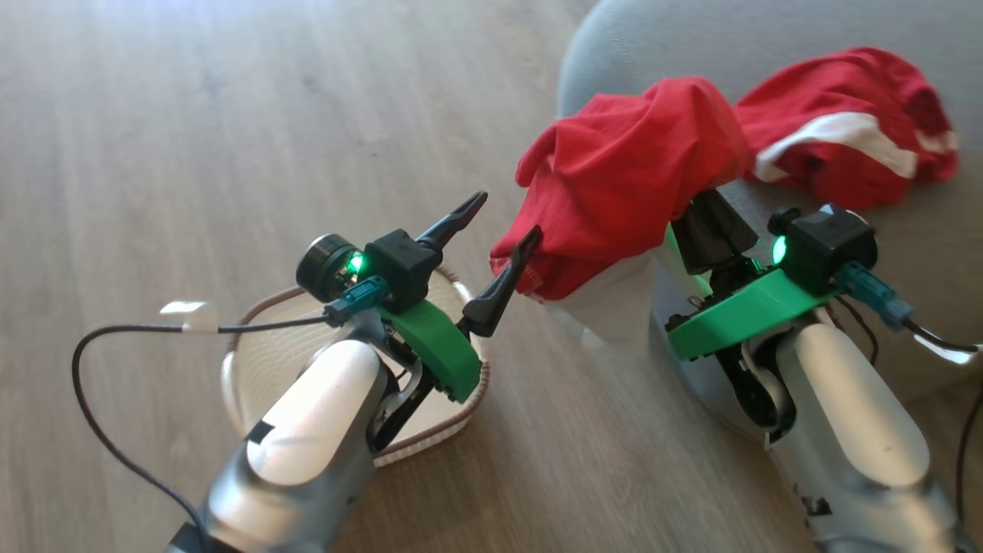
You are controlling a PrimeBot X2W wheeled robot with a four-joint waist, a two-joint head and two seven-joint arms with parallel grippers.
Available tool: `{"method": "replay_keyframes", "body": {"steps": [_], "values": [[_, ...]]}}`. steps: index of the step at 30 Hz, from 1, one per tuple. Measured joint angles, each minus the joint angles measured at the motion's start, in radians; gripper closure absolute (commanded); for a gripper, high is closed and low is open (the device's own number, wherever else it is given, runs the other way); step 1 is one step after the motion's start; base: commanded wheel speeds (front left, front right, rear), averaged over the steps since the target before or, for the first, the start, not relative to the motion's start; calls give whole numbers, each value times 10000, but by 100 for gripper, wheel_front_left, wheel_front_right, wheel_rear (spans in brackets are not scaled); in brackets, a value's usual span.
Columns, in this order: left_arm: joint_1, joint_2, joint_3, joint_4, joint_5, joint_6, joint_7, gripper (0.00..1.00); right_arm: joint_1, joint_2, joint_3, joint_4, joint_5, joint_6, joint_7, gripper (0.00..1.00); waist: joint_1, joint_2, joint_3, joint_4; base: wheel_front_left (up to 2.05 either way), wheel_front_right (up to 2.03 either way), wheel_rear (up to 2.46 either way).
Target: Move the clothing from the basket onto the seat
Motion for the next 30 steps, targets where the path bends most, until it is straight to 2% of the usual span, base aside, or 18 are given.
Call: {"method": "replay_keyframes", "body": {"steps": [11, 14, 22, 30], "values": [[594, 196, -6, -236, 127, -77, 0, 0, 777, 125, -627, -779, -84, 0, 0, 100, 0, 0, -6, -1706, 0, 0, 0], [607, 165, -138, -362, 155, -77, 0, 0, 1093, 157, -1091, -1191, -130, 0, 0, 100, 0, 0, 45, -2124, 0, 0, 0], [504, 144, -1104, -500, -119, -77, 0, 0, 2486, 460, -2562, -2406, -629, 0, -2, 100, 0, 0, 333, -2423, 0, 0, 0], [325, 418, -1287, -811, -288, -77, 0, 0, 3072, 658, -3323, -2934, -880, 0, -2, 100, 0, 0, 595, -2439, 0, 0, 0]]}}
